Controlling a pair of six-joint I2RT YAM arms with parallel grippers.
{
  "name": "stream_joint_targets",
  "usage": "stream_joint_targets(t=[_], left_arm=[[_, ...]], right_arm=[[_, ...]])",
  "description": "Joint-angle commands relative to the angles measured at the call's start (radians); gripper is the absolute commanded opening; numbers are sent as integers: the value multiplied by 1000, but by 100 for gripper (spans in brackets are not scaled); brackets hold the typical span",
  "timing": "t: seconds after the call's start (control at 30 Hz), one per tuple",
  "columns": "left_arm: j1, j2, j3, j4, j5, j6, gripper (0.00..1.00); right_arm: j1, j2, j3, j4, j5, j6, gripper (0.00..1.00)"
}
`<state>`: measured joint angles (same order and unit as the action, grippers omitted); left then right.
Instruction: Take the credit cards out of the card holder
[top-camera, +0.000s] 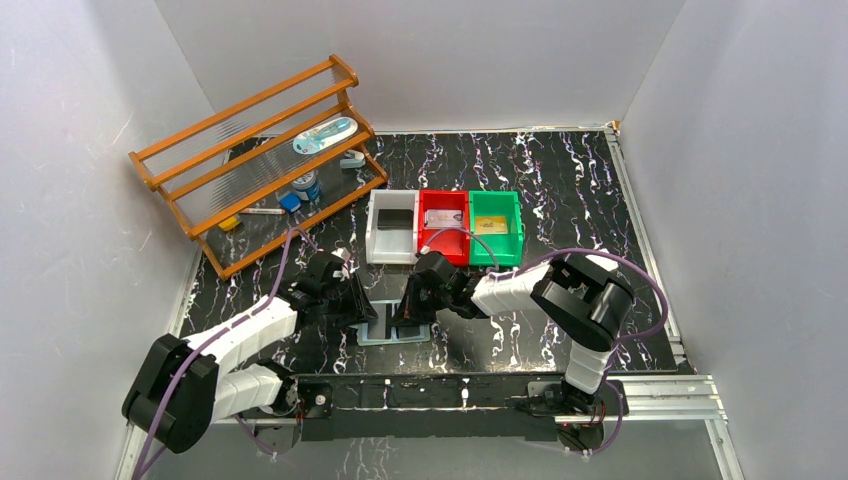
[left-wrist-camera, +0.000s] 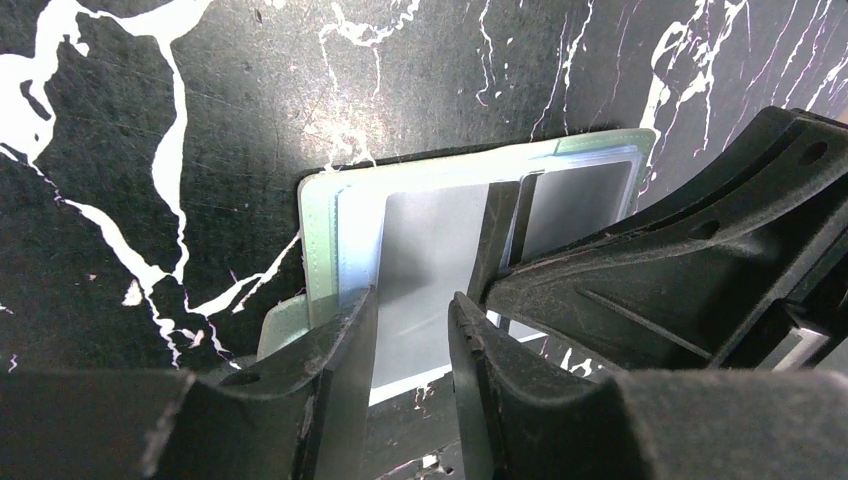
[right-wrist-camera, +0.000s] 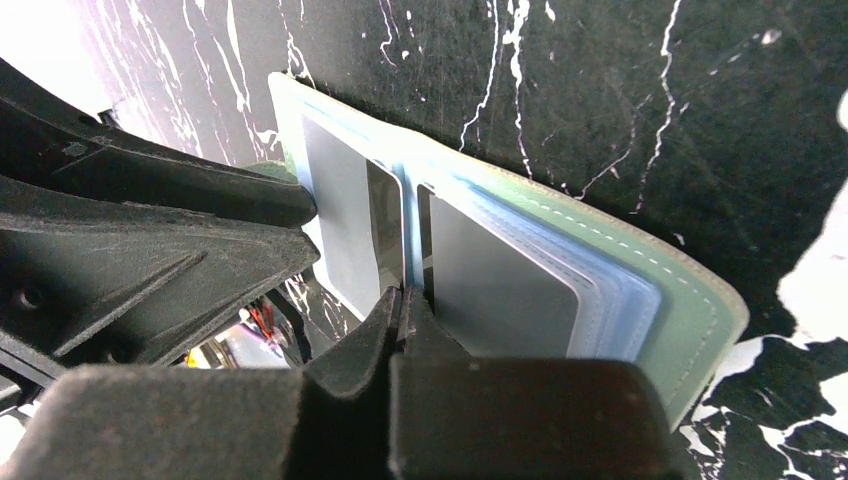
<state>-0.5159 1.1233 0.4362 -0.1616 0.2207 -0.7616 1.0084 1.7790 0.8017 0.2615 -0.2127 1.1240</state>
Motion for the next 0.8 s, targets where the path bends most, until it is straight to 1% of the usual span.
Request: stream_joint_targets(t=[0.0,0.17,0.27,0.47,0.57,0.6,0.67,0.77], left_arm=[[-4,8,-20,-32,-31,11,30],[-4,-3,-26,-53,-40,19,28],[-4,-5,-31,-48,-34,16,27],[-4,-6,-34,-47,-32,18,26],[-3,-11,-35,-45,-30,16,26],[-3,-11,-35,-46,-30,16,26],[-4,-15,-34,-47,-30,16,25],[-4,-21,-34,-49,-33,16,25]], right_arm=[[2,-27,-11,60,12,13,5],[2,6,7,89,-5,23,13],[2,14,2,104,2,33,20],[2,31,6,136,-12,21,22],[2,34,5,168,-35,12,20],[2,33,6,168,-35,9,17],[2,25,6,146,-22,6,7],[2,-3,3,82,21,-3,3]])
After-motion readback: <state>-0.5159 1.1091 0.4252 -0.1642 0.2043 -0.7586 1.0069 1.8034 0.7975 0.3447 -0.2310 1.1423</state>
